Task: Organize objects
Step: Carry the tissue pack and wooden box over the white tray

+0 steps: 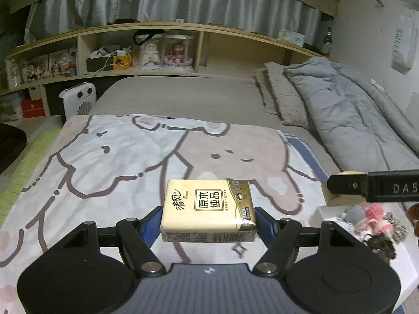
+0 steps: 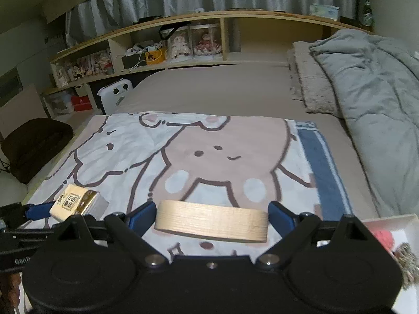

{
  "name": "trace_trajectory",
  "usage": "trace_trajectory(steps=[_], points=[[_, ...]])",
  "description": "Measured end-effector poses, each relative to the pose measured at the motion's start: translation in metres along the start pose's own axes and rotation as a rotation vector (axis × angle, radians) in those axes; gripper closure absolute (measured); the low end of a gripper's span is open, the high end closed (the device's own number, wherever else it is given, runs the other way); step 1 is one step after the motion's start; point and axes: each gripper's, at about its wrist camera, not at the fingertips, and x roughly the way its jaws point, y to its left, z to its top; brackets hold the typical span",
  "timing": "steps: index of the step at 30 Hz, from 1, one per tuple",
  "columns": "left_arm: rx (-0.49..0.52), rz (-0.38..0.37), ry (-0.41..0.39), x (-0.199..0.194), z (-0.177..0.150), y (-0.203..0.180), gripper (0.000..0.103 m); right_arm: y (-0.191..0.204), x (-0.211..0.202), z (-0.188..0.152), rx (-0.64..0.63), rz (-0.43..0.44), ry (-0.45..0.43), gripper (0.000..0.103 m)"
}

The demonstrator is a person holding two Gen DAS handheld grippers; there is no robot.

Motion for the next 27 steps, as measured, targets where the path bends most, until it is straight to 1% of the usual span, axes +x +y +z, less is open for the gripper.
trace_trajectory(steps=[7,15,21,27], points=[[0.016,-0.034,-0.007,-0.022,-0.008,-0.038,0.03,-0.034,-0.037,-0.021,0.022,0.005,-0.017,0.01],[0.008,-0.093,0.006,-0.029,-0.022,-0.087,0.03,-0.082,-0.073,-0.044,0.026,-0.042,-0.031,0.01],[0.02,-0.15,0.04,-0.023,-0.039,-0.131,0.03,-0.124,-0.091,-0.065,0.062,-0.085,-0.03,0.01],[0.041,-0.225,0.12,-0.013,-0.065,-0.174,0.03,-0.162,-0.099,-0.09,0.078,-0.121,0.015,0.01]])
